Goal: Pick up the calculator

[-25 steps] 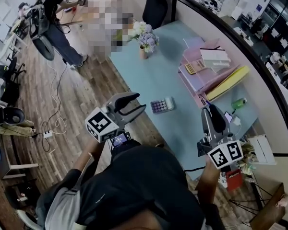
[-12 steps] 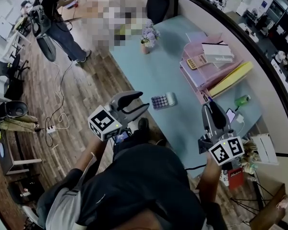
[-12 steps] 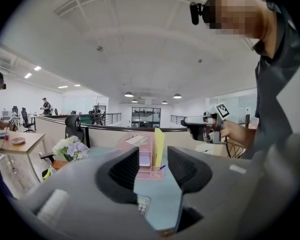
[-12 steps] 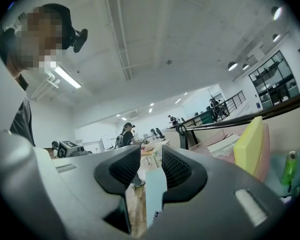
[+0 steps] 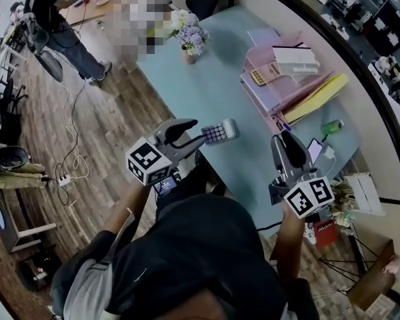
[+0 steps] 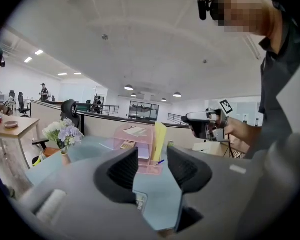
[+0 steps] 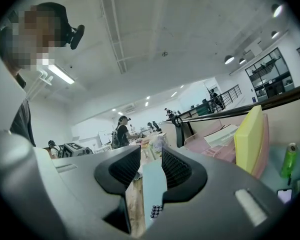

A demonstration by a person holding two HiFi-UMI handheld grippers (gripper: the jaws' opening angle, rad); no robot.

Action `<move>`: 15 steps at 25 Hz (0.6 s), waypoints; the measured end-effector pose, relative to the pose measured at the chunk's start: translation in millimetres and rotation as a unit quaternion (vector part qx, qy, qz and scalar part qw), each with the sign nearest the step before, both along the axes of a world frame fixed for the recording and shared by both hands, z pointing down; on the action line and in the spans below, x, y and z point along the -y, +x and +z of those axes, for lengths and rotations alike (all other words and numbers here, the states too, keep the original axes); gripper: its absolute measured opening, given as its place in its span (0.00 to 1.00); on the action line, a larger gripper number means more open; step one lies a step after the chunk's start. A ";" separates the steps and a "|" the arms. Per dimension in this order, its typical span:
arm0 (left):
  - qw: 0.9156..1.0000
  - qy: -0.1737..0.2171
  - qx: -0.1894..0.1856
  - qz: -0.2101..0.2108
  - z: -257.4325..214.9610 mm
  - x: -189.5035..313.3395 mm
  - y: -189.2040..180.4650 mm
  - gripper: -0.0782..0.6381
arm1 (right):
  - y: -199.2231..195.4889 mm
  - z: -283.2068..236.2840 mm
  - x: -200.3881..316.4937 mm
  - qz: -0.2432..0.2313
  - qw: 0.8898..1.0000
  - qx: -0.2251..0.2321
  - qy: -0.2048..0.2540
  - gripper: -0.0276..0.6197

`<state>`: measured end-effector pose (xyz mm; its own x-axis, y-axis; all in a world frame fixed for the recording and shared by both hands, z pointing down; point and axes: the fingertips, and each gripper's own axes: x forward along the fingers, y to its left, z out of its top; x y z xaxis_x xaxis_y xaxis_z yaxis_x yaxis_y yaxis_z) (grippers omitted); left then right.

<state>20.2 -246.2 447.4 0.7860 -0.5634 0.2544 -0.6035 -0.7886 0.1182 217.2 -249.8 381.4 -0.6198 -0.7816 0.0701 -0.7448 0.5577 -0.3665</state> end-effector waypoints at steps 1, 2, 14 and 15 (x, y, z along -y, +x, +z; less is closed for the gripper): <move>1.000 -0.005 -0.001 0.000 5.2 5.1 0.2 0.43 | -1.0 4.2 2.7 0.000 1.000 -0.002 -0.005 0.22; 1.000 -0.012 -0.001 -0.001 11.5 10.2 -0.1 0.43 | -1.7 9.0 5.8 0.000 1.000 -0.004 -0.011 0.22; 0.992 -0.123 0.003 -0.005 110.5 44.6 -8.8 0.43 | -17.8 82.1 54.4 -0.009 0.997 -0.014 -0.079 0.22; 0.991 -0.134 0.002 -0.006 119.6 46.2 -9.9 0.43 | -20.0 89.0 58.5 -0.010 0.996 -0.015 -0.087 0.22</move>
